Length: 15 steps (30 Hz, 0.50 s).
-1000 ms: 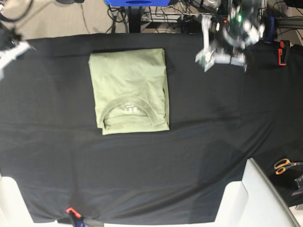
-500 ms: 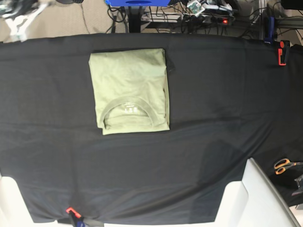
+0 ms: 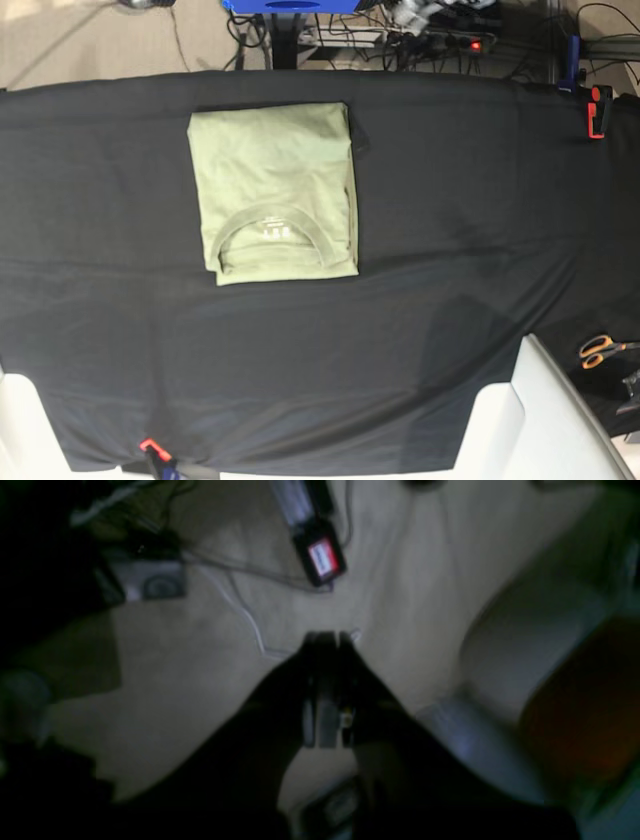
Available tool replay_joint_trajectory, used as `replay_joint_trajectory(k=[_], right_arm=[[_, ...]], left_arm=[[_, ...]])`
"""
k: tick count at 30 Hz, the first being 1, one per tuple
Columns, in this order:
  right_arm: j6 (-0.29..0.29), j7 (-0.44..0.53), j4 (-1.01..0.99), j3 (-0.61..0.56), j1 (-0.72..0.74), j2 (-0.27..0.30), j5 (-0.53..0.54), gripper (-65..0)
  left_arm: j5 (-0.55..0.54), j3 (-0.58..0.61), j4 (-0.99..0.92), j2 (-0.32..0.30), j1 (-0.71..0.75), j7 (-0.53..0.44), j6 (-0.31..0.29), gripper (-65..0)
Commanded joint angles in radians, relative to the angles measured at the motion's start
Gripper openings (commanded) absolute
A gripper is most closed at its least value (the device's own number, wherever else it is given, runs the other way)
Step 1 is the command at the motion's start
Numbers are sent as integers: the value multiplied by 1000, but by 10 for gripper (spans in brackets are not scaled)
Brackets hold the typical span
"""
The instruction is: Fold the T-shirt properly
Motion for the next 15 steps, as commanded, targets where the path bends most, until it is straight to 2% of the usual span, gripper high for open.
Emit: replay_joint_trajectory(k=[1,3,5,6,8,9,15], right_arm=[[-6,61,-73,-13,16,0,-6,-645],[-7,257,-204,-17,49,-42,-1,-644],[-9,417,-262,13,65,-69,0,-644],[-9,457,-270,42,65,-79,0,-644],[-9,475,-273,124,64,-91,0,-642],[-9,475,-273,150,64,-95,0,-642],[-9,478,-273,276,62,-94,0,-642]], left_arm=[[14,2,-21,3,11,-39,19,-650],[14,20,-5,-2,15,-90,118,-650],[14,68,24,-2,15,-91,225,-650],[14,91,35,-3,15,-96,268,-650],[14,140,49,-14,13,-99,332,-650],[14,162,50,-16,10,-100,346,-650],[14,333,49,-16,-18,-102,352,-650]])
